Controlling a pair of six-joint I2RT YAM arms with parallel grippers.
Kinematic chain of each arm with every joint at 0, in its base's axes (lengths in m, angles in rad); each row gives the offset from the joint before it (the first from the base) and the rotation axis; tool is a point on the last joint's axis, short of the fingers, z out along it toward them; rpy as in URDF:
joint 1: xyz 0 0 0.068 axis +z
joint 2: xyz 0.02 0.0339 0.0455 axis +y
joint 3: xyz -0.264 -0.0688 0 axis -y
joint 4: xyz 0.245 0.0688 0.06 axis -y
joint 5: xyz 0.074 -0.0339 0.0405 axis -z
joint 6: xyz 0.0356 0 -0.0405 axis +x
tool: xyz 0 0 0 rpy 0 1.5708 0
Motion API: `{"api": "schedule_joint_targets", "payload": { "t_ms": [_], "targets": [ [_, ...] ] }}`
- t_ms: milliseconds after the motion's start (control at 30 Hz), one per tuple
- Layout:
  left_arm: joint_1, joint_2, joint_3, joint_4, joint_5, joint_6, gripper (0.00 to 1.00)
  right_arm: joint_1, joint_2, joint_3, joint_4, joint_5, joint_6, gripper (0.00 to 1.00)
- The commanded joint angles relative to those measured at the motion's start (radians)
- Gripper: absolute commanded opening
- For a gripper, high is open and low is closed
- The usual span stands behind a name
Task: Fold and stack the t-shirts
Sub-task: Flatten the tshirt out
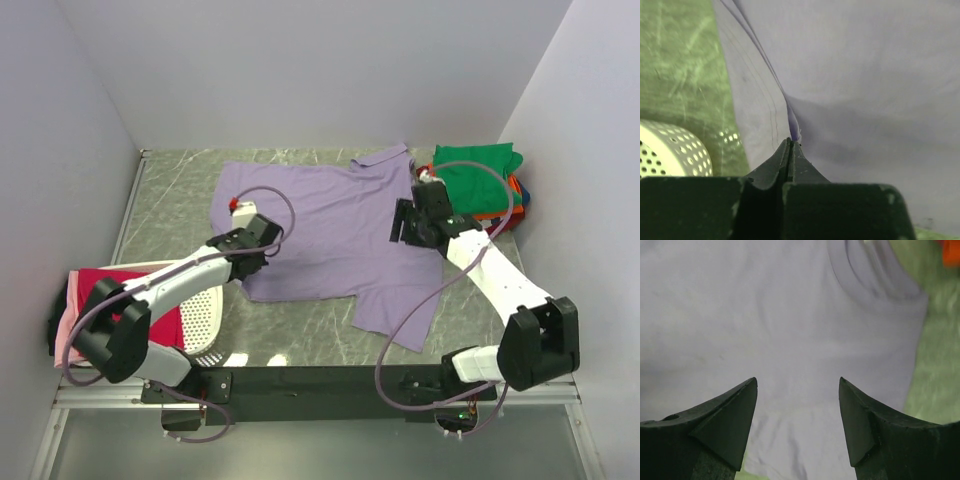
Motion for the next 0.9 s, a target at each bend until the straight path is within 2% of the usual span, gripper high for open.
{"api": "schedule_joint_targets", "payload": {
  "t_ms": [0,200,433,600,700,867],
  "targets": [
    [0.061,-0.06,-0.01,0.081,0.061,0.046,0.01,0.011,-0.091,-0.062,-0.116,0.083,0.087,0.72],
    [0.13,-0.116,-0.046,0.126,0.09,0.04,0.01,0.052,-0.255,-0.19,-0.242,0.04,0.199,0.71],
    [0.165,-0.145,-0.051,0.134,0.11,0.038,0.01,0.15,-0.262,-0.24,-0.417,0.022,0.256,0.69],
    [0.178,-0.148,-0.062,0.146,0.128,0.041,0.0,0.164,-0.3,-0.325,-0.422,-0.148,0.288,0.69],
    [0.182,-0.159,-0.066,0.15,0.136,0.043,0.0,0.182,-0.352,-0.402,-0.37,-0.219,0.368,0.68],
    [0.187,-0.182,-0.077,0.166,0.156,0.044,0.01,0.221,-0.392,-0.481,-0.373,-0.217,0.457,0.66]
  ]
}}
